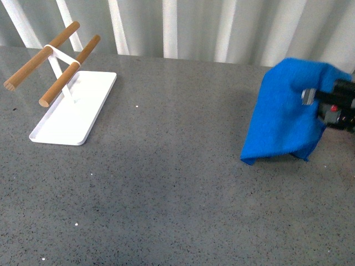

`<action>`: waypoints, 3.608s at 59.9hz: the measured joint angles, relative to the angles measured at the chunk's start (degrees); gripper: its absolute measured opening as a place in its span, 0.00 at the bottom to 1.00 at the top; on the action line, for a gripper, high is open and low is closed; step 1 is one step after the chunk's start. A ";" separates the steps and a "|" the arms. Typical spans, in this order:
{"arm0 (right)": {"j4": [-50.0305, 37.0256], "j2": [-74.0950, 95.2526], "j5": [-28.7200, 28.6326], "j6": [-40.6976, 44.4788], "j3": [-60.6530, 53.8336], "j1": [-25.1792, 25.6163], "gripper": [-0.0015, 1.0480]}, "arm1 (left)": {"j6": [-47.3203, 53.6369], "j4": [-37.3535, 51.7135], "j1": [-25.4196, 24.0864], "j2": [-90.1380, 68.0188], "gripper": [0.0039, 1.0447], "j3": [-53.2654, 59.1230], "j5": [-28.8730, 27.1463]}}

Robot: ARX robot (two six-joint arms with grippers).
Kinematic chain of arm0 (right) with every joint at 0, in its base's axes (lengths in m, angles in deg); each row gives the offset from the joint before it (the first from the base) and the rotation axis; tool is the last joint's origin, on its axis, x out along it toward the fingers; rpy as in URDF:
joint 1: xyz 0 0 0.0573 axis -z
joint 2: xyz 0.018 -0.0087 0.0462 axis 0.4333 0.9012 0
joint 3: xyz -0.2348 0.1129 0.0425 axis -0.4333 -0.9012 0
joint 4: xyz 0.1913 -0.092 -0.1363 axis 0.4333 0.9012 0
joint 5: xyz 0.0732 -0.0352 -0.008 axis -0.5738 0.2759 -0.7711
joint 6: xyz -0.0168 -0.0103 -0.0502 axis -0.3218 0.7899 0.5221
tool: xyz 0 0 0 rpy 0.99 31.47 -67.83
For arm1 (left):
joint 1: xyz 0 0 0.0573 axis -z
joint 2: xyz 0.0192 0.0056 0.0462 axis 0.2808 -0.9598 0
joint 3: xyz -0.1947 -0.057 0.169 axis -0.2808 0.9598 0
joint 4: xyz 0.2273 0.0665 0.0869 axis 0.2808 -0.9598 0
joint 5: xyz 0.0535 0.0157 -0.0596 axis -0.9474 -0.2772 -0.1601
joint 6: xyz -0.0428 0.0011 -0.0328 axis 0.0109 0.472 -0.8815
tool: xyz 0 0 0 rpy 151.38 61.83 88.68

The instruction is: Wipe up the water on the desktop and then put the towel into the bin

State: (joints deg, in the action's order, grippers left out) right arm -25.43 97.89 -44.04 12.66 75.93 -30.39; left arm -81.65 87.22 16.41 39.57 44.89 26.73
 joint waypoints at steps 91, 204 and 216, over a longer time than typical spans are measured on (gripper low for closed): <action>27.80 34.75 1.22 10.64 50.95 -10.51 0.03 | 0.09 0.00 0.00 0.02 0.94 0.00 0.00; 27.50 -6.93 -3.23 44.59 8.68 14.62 0.03 | 0.09 0.00 0.00 0.02 0.94 0.00 0.00; 29.31 -10.93 -3.41 42.47 18.75 14.38 0.03 | 0.09 0.00 0.00 0.02 0.94 0.00 -0.02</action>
State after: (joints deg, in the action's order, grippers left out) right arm 3.88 86.96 -47.45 55.13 94.68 -16.01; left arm -81.56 87.22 16.41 39.59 44.89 26.71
